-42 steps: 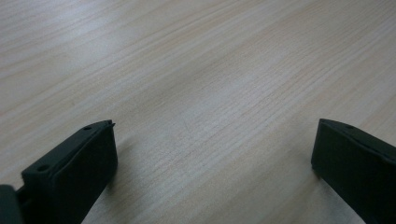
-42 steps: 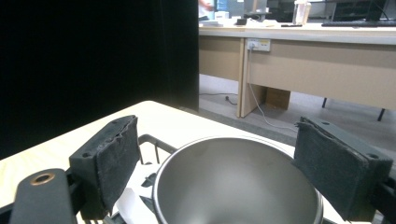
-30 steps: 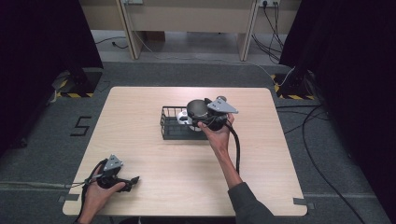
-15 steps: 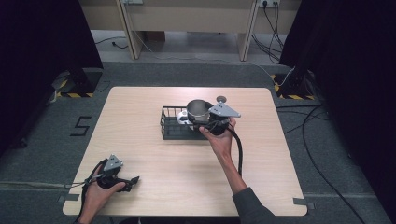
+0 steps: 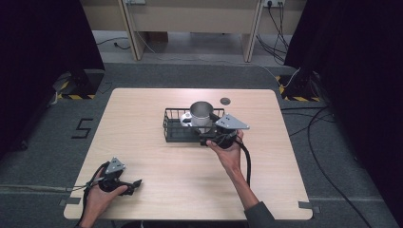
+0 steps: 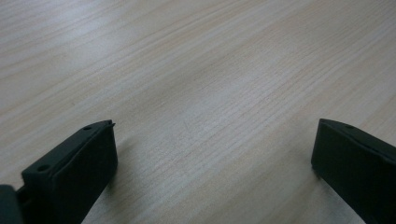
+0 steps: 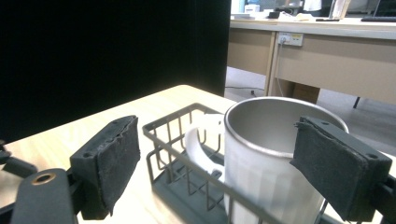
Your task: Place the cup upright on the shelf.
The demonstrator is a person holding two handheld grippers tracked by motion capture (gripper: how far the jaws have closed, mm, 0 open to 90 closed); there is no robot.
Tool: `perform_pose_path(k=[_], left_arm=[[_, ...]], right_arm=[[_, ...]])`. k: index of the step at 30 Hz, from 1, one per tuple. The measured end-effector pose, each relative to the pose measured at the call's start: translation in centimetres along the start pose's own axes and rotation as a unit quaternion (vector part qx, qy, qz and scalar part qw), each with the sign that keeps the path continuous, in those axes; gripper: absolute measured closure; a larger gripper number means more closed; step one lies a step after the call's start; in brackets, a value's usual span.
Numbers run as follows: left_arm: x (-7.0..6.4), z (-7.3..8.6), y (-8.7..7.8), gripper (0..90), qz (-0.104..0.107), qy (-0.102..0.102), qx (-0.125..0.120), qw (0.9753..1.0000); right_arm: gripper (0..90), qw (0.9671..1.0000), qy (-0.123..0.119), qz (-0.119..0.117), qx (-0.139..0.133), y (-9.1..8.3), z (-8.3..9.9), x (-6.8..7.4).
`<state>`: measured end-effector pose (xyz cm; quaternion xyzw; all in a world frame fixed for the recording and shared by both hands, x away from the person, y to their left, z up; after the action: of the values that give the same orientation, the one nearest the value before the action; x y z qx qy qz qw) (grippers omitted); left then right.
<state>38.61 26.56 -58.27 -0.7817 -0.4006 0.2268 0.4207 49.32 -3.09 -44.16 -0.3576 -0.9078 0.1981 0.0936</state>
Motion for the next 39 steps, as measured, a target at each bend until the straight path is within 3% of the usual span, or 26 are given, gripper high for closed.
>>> perform_pose_path(k=[11, 27, 39], left_arm=[[0.0, 0.0, 0.0, 0.0, 0.0, -0.001, -0.001, 1.0], [0.0, 0.0, 0.0, 0.0, 0.0, -0.002, 0.0, 1.0], [0.0, 0.0, 0.0, 0.0, 0.0, -0.002, 0.0, 1.0]], right_arm=[[15.1, 0.9998, 0.003, -0.015, 0.01, -1.6, 2.1, 0.7], [15.4, 0.9987, -0.001, -0.026, 0.044, -2.9, 5.6, 2.0], [15.5, 0.9983, 0.001, -0.033, 0.048, -3.8, 7.1, 2.9]])
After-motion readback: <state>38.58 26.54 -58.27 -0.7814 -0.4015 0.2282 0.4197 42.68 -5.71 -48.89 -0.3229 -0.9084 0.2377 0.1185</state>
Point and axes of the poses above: each handheld gripper's, and its own axes: y roughly forward along the jaws, z roughly out of its underside, x roughly to its left, the point moved 8 cm from there along y, roughly forward along the jaws, and after that the axes turned 14 degrees about x, right-handed, at the moved point
